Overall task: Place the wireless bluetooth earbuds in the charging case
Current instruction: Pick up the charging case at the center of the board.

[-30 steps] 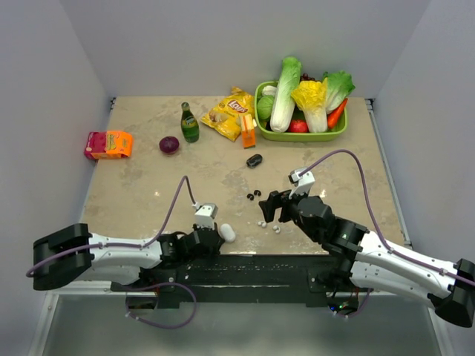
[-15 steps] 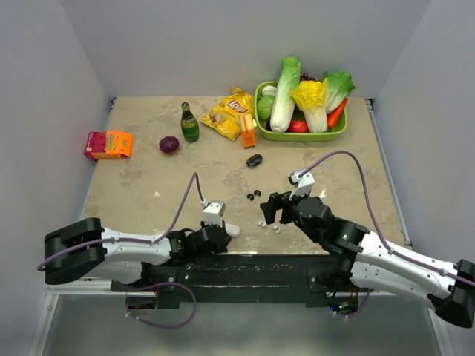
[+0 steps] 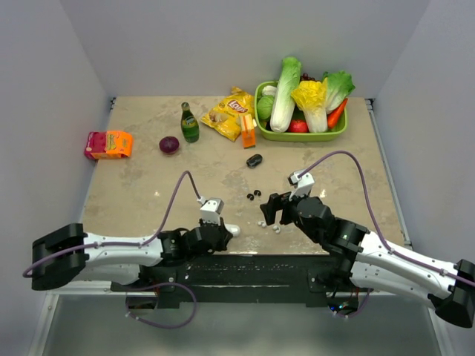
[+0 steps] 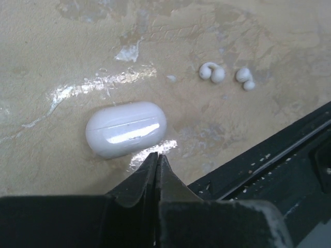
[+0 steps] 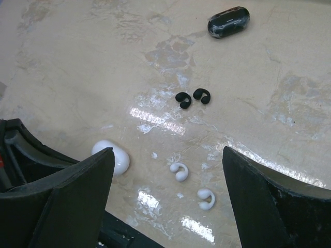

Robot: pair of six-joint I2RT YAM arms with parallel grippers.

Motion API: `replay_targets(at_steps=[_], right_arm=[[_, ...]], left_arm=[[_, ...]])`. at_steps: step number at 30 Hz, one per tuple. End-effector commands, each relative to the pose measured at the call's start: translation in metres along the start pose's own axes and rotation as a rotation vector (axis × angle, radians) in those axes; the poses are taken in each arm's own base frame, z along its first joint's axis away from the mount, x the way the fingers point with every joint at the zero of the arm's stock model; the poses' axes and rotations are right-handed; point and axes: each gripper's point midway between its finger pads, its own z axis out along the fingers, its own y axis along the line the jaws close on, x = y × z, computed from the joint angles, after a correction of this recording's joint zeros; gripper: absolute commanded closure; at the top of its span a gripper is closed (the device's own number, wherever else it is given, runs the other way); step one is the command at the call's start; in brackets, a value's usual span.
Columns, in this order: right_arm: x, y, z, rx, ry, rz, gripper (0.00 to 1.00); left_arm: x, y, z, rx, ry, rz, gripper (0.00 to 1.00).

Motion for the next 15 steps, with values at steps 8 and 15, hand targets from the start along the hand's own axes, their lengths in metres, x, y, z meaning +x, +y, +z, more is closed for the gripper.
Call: replay_targets(at_steps=[8,15], right_arm=[[-0.018,0.011,-0.009,-0.046,-0.024,0.02,0.11],[-0.022,0.01,-0.013,-0.045,-0.032,0.03,0.1]], left_arm=[[-0.02,0.022,-0.02,-0.081,-0.093,-0.01,0.0],[-0.018,0.008,-0.003,-0.127,-0.043,0.066,0.0]])
